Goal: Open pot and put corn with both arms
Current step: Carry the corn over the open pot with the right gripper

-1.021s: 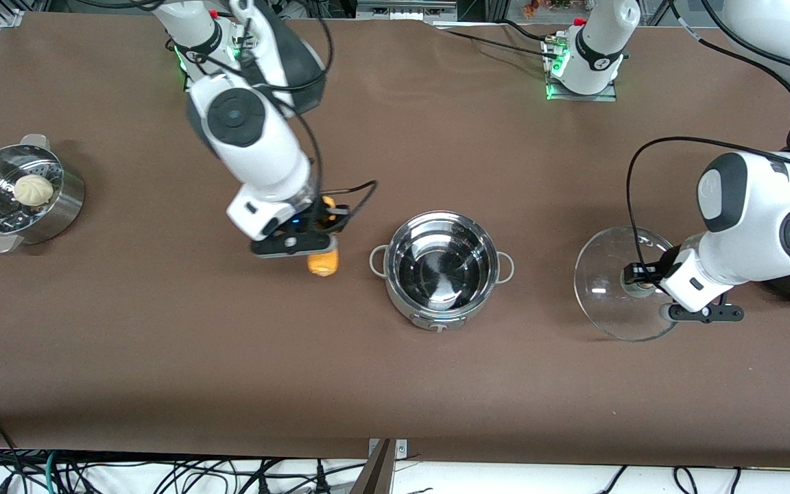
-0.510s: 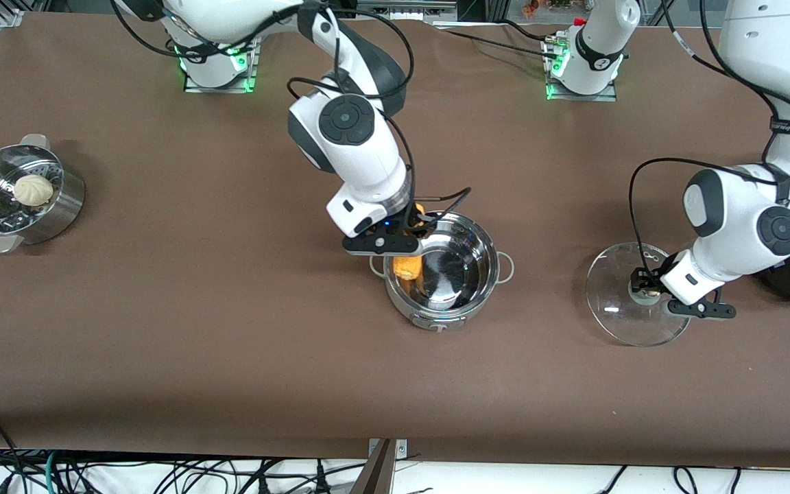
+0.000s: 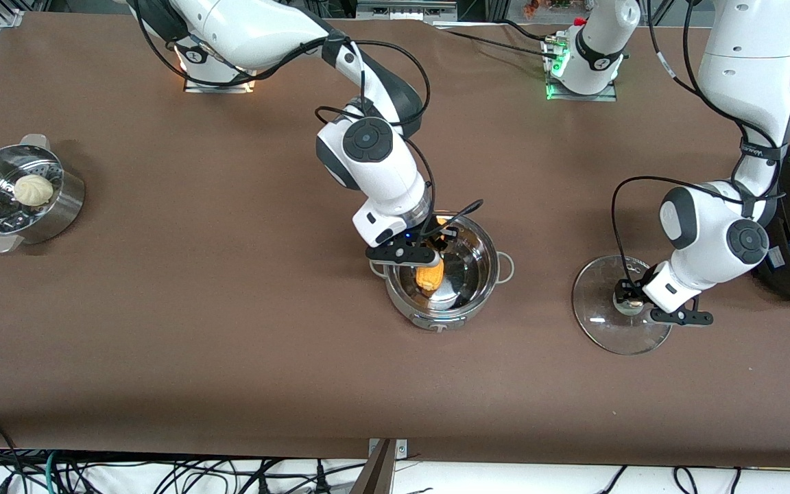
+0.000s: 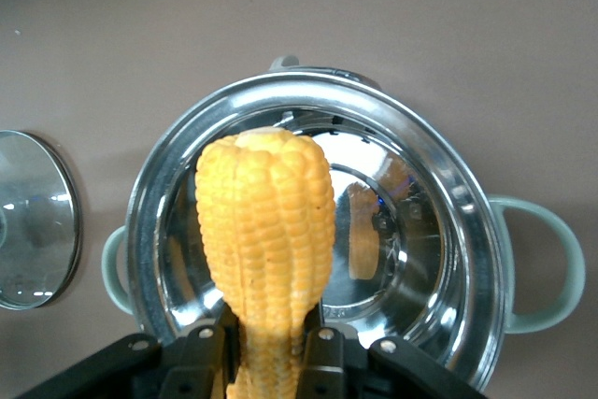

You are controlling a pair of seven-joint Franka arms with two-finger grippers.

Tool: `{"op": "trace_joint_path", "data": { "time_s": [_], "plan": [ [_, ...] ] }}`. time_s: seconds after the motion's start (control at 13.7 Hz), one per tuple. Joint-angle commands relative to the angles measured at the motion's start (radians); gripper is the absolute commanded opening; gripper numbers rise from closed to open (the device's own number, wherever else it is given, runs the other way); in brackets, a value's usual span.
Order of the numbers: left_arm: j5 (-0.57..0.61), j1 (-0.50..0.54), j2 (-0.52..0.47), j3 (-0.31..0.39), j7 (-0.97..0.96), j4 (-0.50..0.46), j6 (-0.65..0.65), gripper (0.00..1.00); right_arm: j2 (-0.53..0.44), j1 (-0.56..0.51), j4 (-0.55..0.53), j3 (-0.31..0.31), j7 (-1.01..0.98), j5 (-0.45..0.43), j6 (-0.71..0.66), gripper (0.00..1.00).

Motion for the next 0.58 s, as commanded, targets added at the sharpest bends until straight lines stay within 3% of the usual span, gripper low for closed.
{"op": "trace_joint_path", "data": {
  "time_s": [0.0,0.15,0.22,0.29,0.36,0.51],
  "plan": [
    [-0.053,-0.025,0.029,0.002,0.018,0.029,0.007,0.00,0.046,0.009,0.049,0.002,0.014,0.001,0.020,0.21],
    [-0.053,-0.035,0.029,0.002,0.016,0.029,0.007,0.00,0.066,0.009,0.048,0.002,0.014,0.018,0.043,0.21],
    [-0.052,-0.035,0.029,0.002,0.018,0.029,0.007,0.17,0.074,0.011,0.048,0.002,0.014,0.018,0.053,0.22],
    [-0.052,-0.035,0.026,0.002,0.021,0.027,0.007,0.83,0.082,0.012,0.046,0.002,0.014,0.020,0.057,0.22],
    [-0.048,-0.034,0.017,0.003,0.022,0.021,0.007,1.00,0.085,0.015,0.046,0.003,0.014,0.020,0.057,0.24],
    [-0.048,-0.034,0.001,0.003,0.015,0.012,0.005,1.00,0.091,0.017,0.043,0.011,0.016,0.020,0.057,0.51]
  ]
}}
